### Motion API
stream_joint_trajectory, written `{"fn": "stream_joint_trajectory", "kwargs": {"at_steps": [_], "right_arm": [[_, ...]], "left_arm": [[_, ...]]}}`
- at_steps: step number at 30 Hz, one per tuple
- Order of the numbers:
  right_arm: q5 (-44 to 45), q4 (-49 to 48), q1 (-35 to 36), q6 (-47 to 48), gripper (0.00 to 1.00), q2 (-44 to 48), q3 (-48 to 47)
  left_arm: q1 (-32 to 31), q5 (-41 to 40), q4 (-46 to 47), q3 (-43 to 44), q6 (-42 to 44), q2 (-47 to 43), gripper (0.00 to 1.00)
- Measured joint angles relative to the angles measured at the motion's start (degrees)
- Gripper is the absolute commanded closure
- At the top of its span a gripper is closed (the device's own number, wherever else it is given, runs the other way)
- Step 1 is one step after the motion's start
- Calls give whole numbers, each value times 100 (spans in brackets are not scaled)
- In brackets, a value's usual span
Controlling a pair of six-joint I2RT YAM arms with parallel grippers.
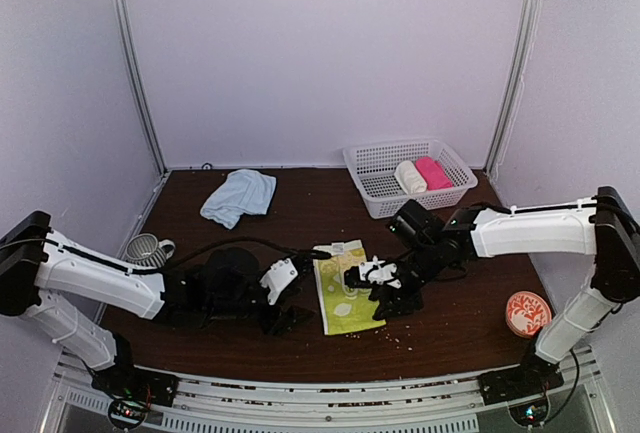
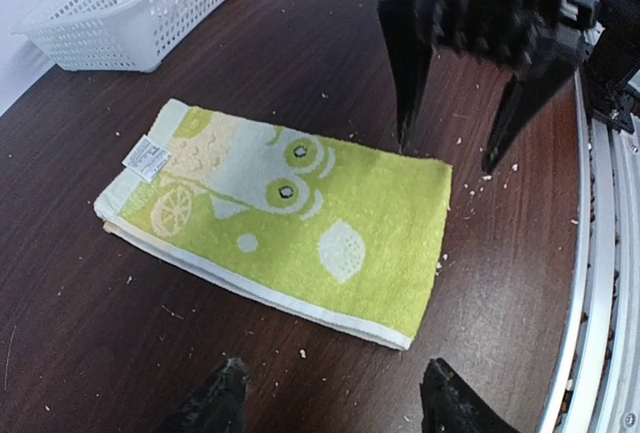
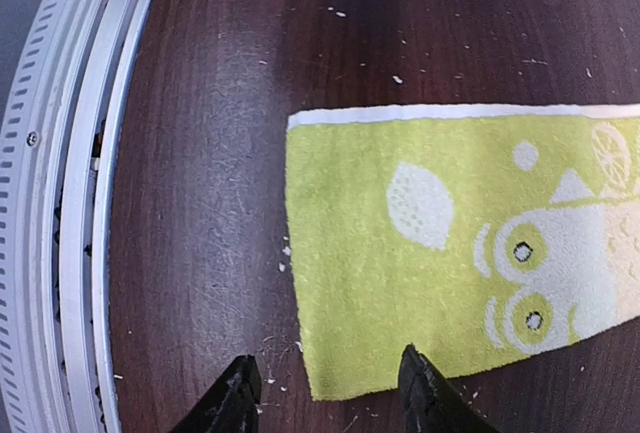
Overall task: Roll the towels
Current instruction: Roll the towel at the center of the board.
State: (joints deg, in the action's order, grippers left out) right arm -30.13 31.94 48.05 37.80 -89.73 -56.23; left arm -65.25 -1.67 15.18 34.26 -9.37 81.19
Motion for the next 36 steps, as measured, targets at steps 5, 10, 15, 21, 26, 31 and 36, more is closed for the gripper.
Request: {"fn": "stream_joint_trajectory", "kwargs": {"at_steps": [5,10,15,21,26,31,36], "right_arm": [[236,-186,304,-26,50,-72,50],[601,-612,321,-26,54,-433,389],[719,-857,321,17,65,-610,555],[817,-951,286,7,95,-708,468],[378,-503,11,105,98,-968,96],[-254,98,-367,203,97,-1318,-323],[-466,343,-468,280,97,-1416,-428]], "left_arm": [[-2,177,260,-48,0,-50,39],[-57,212,560,-153,2,20,41],[-138,210,627,-203,46,149,42],[-184,201,597,-74,341,487,46],[-503,-7,413,240,918,837,44],[-863,-243,155,896,1458,1353,42],[-894,-505,125,1410,1810,1856,42]]}}
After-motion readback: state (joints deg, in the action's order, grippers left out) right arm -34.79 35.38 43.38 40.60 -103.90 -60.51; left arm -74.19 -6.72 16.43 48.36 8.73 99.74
